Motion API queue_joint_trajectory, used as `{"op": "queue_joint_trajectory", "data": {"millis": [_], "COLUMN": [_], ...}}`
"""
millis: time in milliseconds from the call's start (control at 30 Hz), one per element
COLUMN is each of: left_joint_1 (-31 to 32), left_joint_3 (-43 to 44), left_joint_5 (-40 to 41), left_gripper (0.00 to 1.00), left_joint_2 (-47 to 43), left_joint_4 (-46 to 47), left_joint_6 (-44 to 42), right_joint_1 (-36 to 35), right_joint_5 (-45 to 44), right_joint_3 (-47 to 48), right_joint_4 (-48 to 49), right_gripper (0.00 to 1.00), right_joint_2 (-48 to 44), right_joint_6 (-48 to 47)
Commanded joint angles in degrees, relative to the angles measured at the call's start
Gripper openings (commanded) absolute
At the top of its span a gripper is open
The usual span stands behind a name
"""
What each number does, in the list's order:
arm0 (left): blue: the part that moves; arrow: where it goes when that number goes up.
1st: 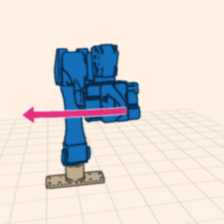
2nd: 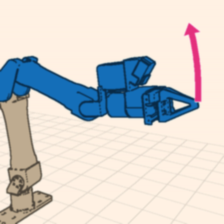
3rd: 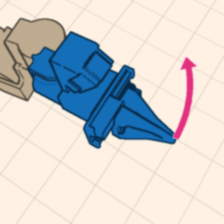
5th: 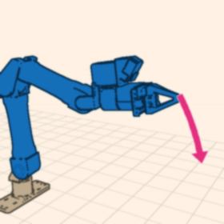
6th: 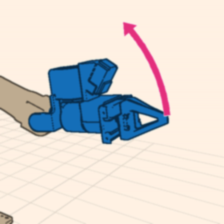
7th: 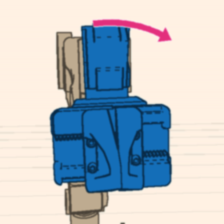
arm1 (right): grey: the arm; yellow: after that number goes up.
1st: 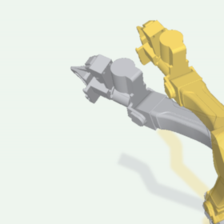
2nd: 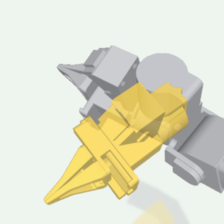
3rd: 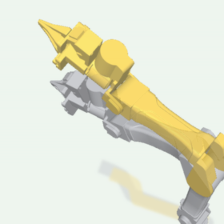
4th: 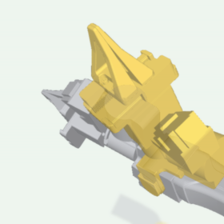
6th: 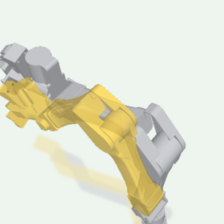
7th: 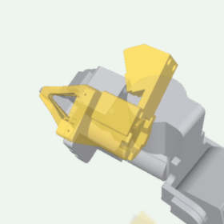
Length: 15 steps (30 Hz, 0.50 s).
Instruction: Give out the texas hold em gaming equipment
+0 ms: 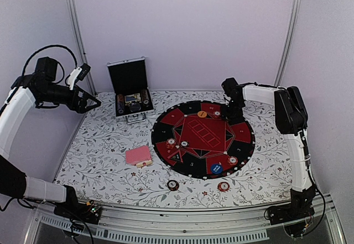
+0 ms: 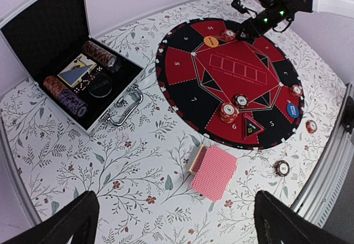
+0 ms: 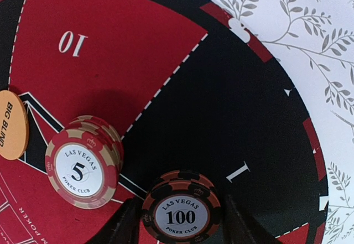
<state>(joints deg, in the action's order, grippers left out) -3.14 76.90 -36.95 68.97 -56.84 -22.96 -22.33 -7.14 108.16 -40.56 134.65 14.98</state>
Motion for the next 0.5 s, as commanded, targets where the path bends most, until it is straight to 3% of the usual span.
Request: {"op": "queue_joint_trajectory", "data": {"millis": [0,100,267,467], "left_joint_1": [-0.3,-0.3,-0.3,-0.3], "left_joint_3": [0.1,0.1,0.2,0.2], "left_joint_5": [-0.2,-0.3,-0.3,-0.4], "left_gripper": [1.00,1.00,1.00,1.00], "left_joint_2": [0.2,0.1,-0.2,-0.7], "left_joint_4": [-0.3,-0.3,-0.4,-0.6], "left_joint_6": [-0.8,-0.7,-0.6,-0.6], "right_joint_1": [0.3,0.3,-0.6,-7.8], "right_joint_5": [0.4,0.4,0.5,-0.6], "right_joint_3": [0.9,1.3,0.2,-9.4], "right_joint_4": [0.3,-0.1,-0.8,0.2], "right_gripper": [0.60,0.70,0.72,0.73], "right_joint_2": [0.7,-1.3,-7.1,-17.6], "right_joint_6": [-0.9,-1.0,-0.8,0.5]}}
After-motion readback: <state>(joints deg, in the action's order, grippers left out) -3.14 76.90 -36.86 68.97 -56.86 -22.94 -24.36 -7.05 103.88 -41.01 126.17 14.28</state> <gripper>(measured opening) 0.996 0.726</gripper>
